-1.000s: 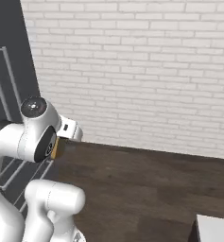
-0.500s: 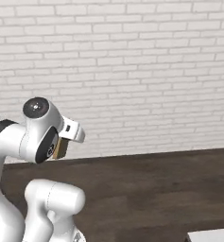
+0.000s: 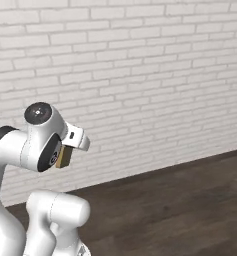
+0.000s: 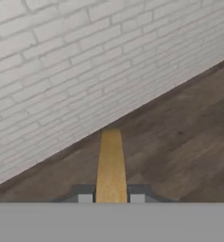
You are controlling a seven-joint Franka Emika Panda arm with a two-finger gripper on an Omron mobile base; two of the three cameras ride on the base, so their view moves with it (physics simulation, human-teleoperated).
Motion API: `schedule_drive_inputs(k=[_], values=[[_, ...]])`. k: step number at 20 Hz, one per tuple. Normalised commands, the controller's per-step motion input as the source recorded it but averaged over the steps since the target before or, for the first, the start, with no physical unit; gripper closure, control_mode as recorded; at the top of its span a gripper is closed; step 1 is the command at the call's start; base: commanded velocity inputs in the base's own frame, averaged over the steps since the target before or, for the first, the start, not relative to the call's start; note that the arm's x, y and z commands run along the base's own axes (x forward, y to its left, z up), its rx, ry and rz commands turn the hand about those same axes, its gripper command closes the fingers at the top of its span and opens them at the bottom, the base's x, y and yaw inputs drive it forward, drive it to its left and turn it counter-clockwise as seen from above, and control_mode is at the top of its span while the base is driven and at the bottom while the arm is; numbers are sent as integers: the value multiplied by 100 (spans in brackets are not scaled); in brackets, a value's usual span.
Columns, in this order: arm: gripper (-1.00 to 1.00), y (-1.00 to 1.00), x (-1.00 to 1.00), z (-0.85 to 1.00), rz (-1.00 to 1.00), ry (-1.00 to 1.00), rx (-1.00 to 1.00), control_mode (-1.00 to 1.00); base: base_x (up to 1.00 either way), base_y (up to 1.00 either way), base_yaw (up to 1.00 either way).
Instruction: Start the toaster. Once the lever pops up, take the bread to the plate on the dining counter.
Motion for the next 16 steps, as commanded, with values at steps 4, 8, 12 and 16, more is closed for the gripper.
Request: schedule_drive_inputs(k=[4, 8, 12, 16], values=[[100, 0, 0, 0, 0, 0, 0, 100, 92, -4, -53], [100, 0, 0, 0, 0, 0, 0, 100, 77, -2, -59], [100, 0, 0, 0, 0, 0, 0, 100, 72, -1, -61], [100, 0, 0, 0, 0, 0, 0, 100, 72, 0, -61]])
